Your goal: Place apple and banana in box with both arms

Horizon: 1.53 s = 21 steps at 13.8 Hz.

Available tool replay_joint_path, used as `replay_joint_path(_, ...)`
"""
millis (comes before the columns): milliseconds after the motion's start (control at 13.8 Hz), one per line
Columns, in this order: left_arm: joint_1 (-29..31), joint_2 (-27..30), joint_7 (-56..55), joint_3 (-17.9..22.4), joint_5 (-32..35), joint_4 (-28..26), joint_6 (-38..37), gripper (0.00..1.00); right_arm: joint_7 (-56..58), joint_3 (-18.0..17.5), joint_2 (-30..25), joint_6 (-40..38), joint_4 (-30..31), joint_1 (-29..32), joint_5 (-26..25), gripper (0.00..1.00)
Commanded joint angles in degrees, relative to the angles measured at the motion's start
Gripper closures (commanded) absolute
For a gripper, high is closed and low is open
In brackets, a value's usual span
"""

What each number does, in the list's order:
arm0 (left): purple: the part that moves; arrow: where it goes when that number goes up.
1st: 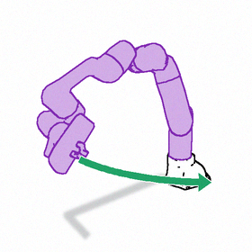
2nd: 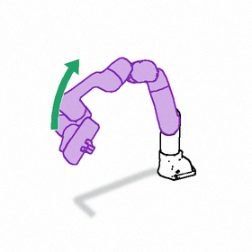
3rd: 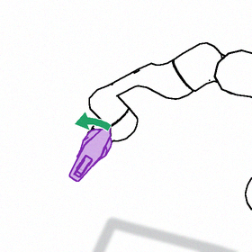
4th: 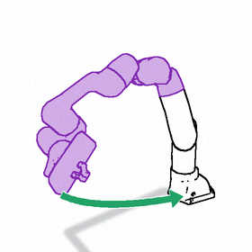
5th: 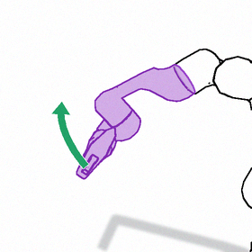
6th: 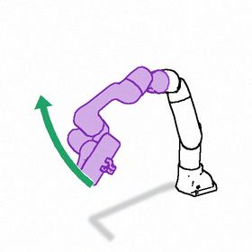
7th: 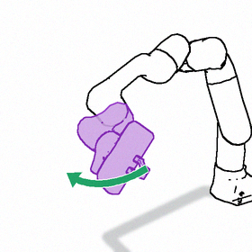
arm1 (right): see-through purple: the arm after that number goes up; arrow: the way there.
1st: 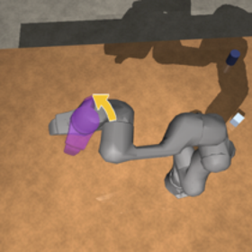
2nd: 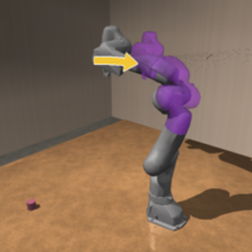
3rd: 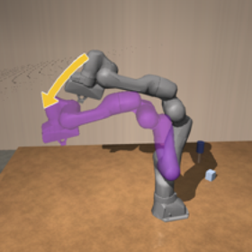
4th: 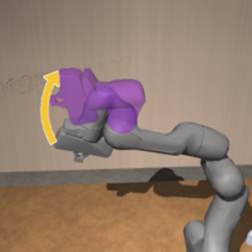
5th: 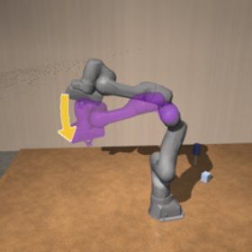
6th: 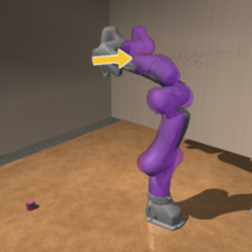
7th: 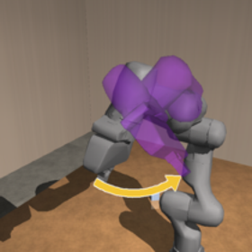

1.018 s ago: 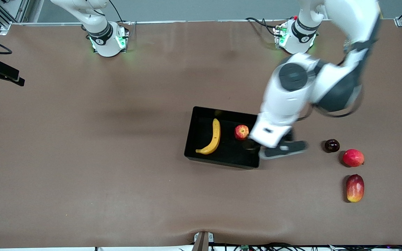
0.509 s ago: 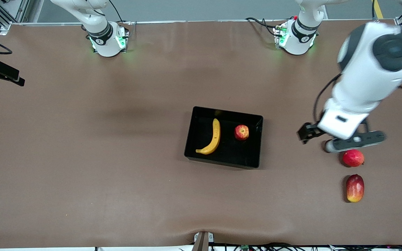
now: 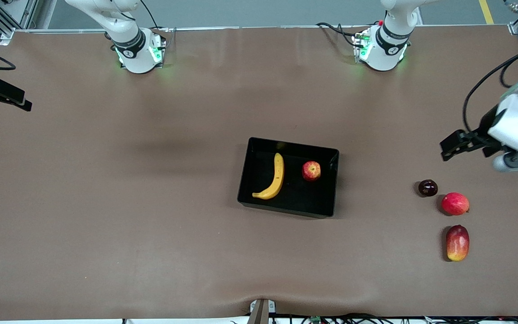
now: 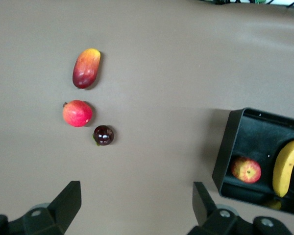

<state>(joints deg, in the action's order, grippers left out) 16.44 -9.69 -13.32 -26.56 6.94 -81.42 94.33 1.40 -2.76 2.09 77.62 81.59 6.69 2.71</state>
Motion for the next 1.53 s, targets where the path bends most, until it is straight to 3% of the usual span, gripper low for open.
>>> replay_joint_path(0,-4.27,5.81,1.36,4.29,-1.41,-5.23,-0.2,0.0,-0.26,-0.75,-0.51,-0.27,0.23,1.04,0.63,0.0)
replay_joint_path(73,-7.96,7.13,1.37,7.89,-1.41,-6.63,-0.2,0.0,-0.26,-0.75,-0.51,-0.27,0.23,1.04,0.63,0.0)
replay_joint_path(436,-16.77,11.8,1.37,16.52,-1.41,-10.68,-0.47,0.0,-0.26,-0.75,-0.51,-0.27,0.23,1.04,0.63,0.0)
replay_joint_path(727,-16.26,11.89,1.36,16.72,-4.73,-11.21,-0.47,0.0,-0.26,-0.75,-0.59,-0.27,0.23,1.04,0.63,0.0)
replay_joint_path(1455,-15.82,11.89,3.29,16.28,-5.45,-11.39,-0.55,0.0,-0.26,-0.75,-0.59,-0.36,0.23,1.04,0.63,0.0)
